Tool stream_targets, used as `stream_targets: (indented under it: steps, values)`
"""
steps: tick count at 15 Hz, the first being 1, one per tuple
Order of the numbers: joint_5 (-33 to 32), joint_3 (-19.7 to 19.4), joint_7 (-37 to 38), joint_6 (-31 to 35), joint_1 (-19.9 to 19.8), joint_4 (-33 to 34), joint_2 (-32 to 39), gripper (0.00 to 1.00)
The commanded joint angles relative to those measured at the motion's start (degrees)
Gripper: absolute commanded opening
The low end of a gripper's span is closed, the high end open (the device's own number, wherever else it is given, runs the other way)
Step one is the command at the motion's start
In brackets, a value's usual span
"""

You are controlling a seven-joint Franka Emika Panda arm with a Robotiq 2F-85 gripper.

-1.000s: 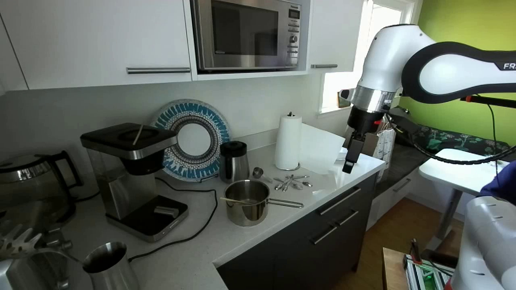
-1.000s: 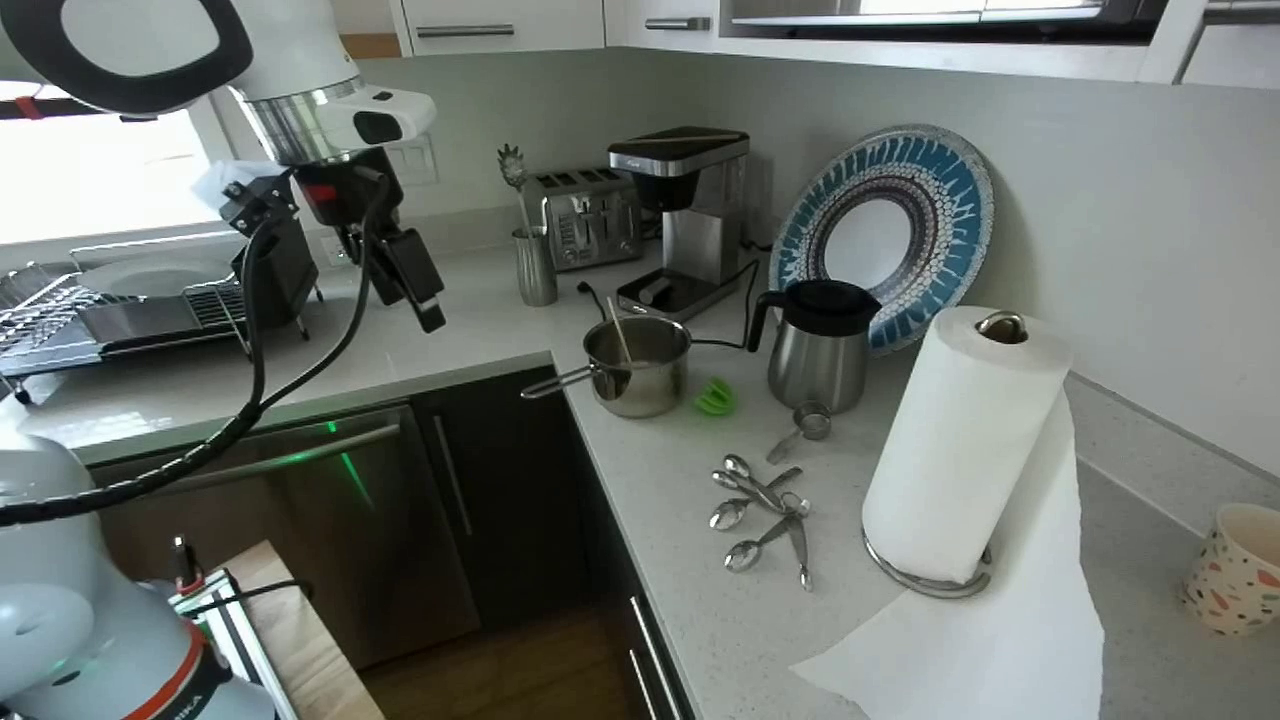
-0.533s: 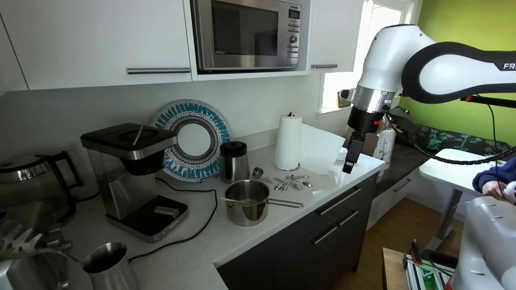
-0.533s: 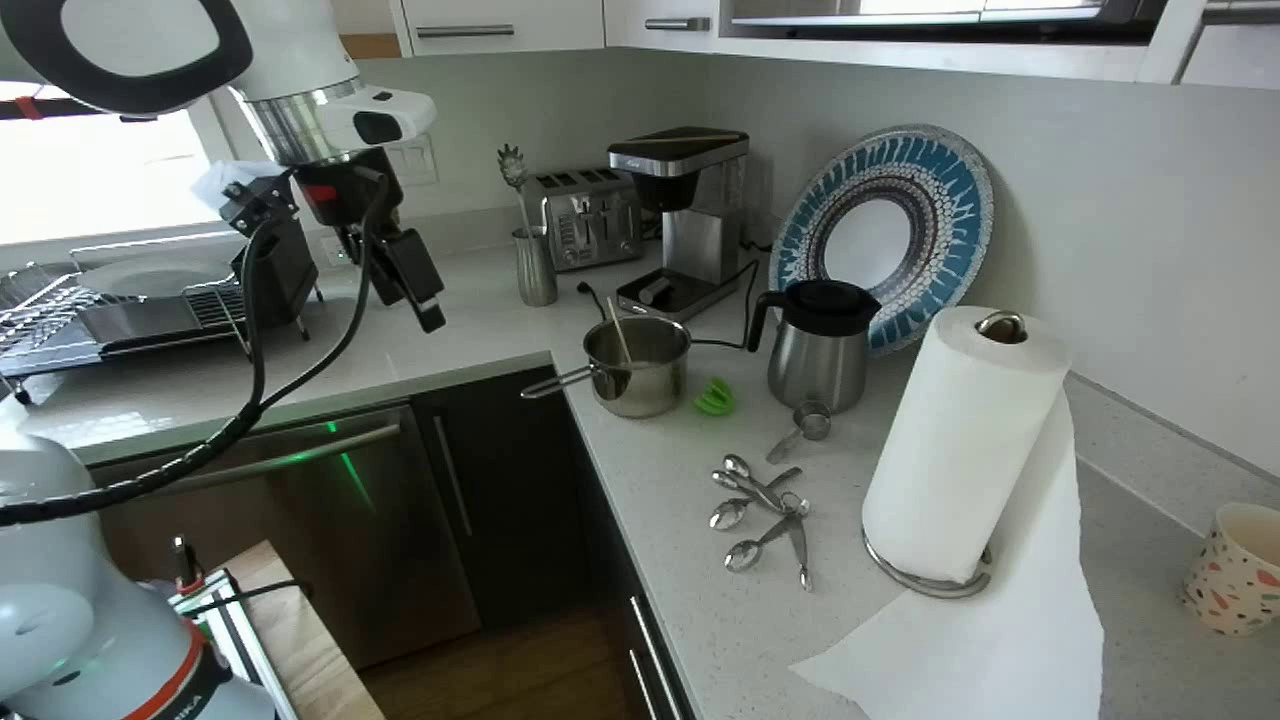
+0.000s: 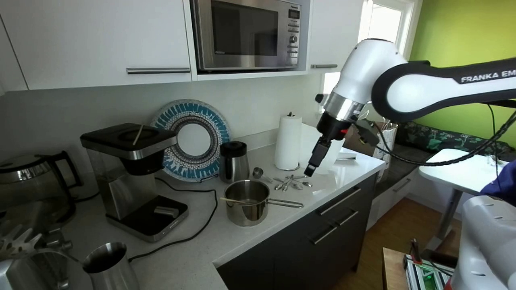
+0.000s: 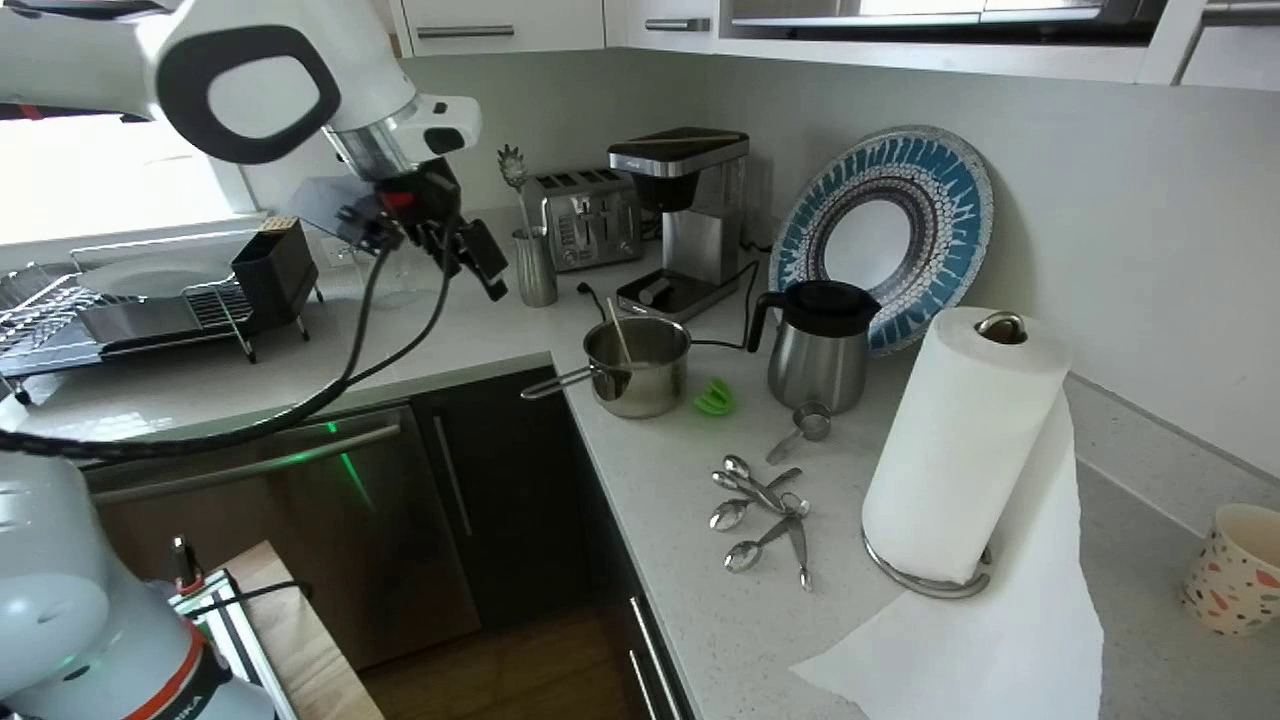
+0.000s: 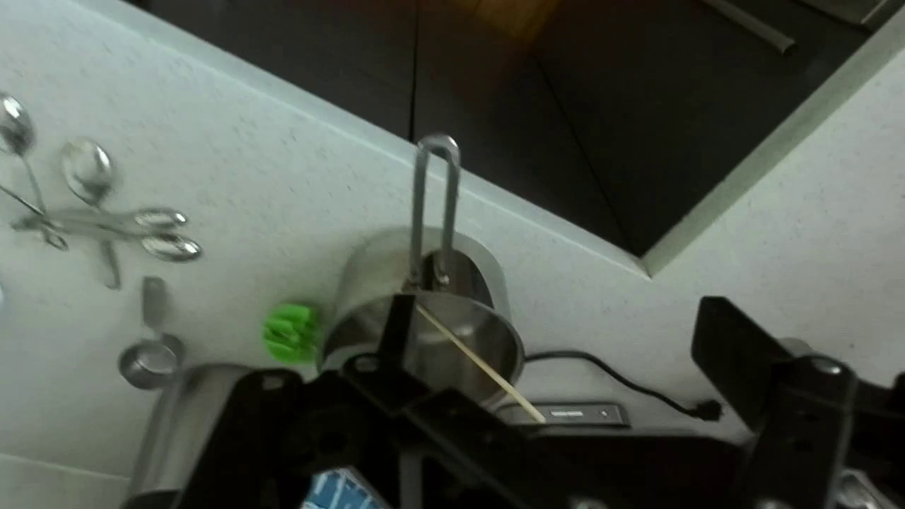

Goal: Pick up the chopstick from the silver pot and put it in the silver cup

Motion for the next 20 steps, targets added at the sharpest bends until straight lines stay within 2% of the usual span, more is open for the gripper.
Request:
stream_targets:
  steps: [1,4,5,9,10,11,13,17,19,20]
  values:
    - [5.7,-2.3,-8.9,9.9,6.5,4.7,12.5,1.0]
    - [9.9,-4.4,-19.3,10.3,10.0,8.5,18.9,1.0]
    - [7.2,-1.4,-13.4,11.1,7.0,5.0,14.9,1.0]
    - [9.0,-2.3,-18.2,11.1,7.8,8.3,19.3,1.0]
    - [7.0,-0.7,-13.9,16.9,6.5,7.6,19.5,1.0]
    - [6.2,-0.1,-13.7,19.2,6.4,7.6,20.1,1.0]
    - [-0.5,2.6,-11.8,22.9,4.6,8.6,23.3,1.0]
    - [-14.7,6.9,-10.8,23.0,3.2,11.3,29.6,1.0]
    - [-23.2,8.3,-8.9,24.7,2.0,12.6,32.7,1.0]
    - [-28.7,9.7,-6.1,26.7,-0.2,13.1,33.8,1.0]
